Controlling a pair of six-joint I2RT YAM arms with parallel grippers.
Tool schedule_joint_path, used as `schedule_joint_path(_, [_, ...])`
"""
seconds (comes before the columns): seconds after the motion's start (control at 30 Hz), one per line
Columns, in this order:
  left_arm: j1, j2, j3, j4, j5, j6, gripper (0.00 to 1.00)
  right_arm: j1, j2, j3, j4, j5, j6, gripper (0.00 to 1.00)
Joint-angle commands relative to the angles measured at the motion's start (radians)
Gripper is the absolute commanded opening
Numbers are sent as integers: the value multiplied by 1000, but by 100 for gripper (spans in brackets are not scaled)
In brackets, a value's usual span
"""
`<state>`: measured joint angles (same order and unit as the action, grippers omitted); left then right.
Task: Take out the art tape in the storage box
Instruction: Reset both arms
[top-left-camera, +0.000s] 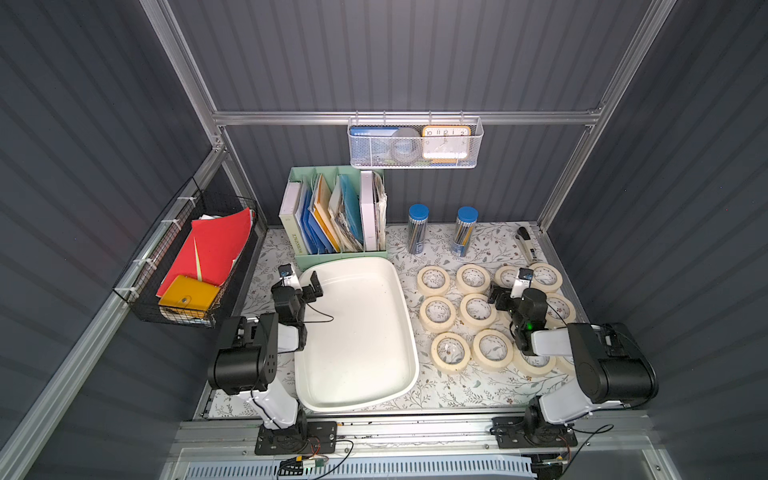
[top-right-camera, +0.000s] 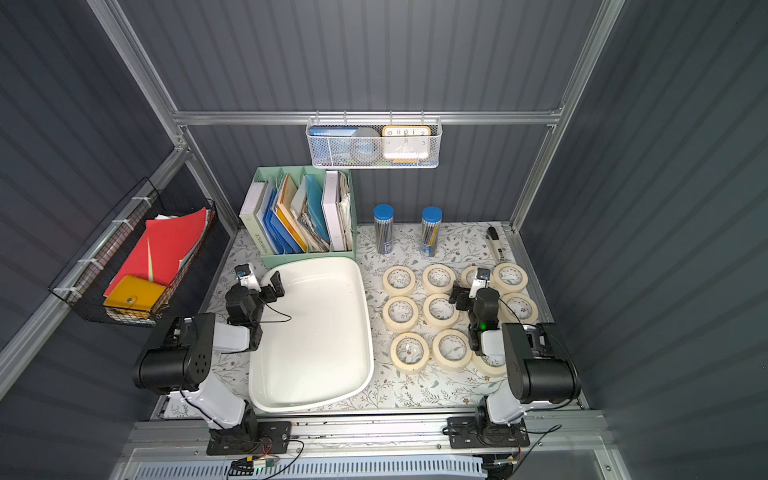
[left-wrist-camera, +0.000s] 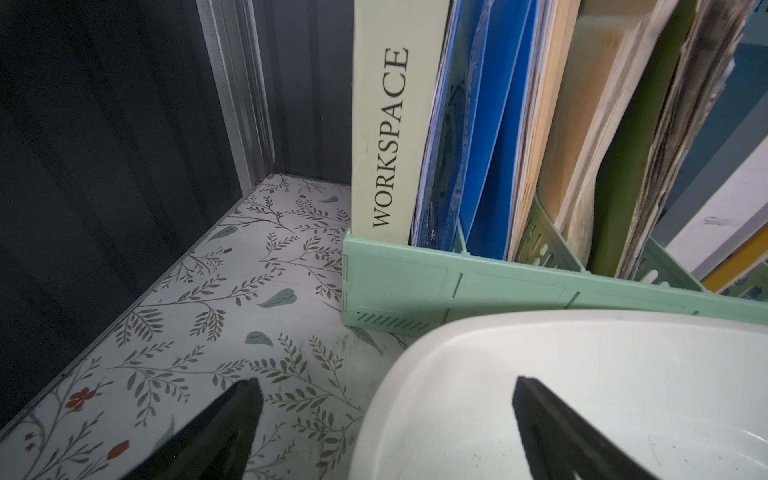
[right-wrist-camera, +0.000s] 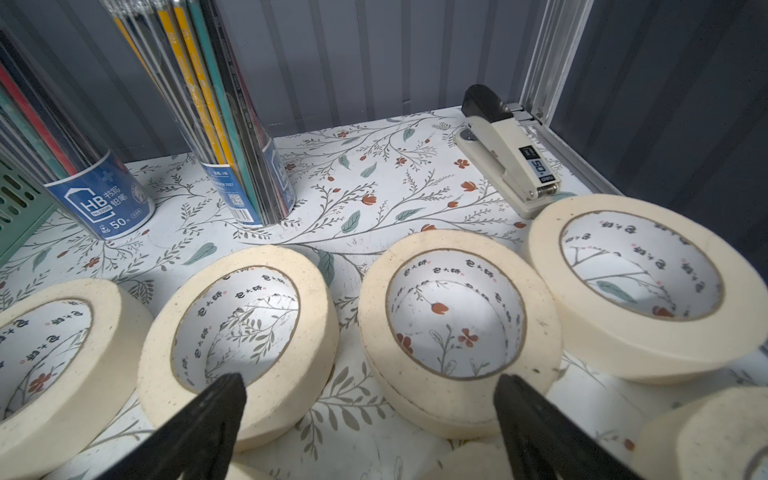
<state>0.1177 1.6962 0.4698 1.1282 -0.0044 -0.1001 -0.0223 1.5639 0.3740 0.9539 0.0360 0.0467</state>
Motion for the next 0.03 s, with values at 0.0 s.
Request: schedule_joint_path(0.0, [2, 8, 12, -30, -7, -11, 100, 1, 2, 11, -13, -14, -9, 99])
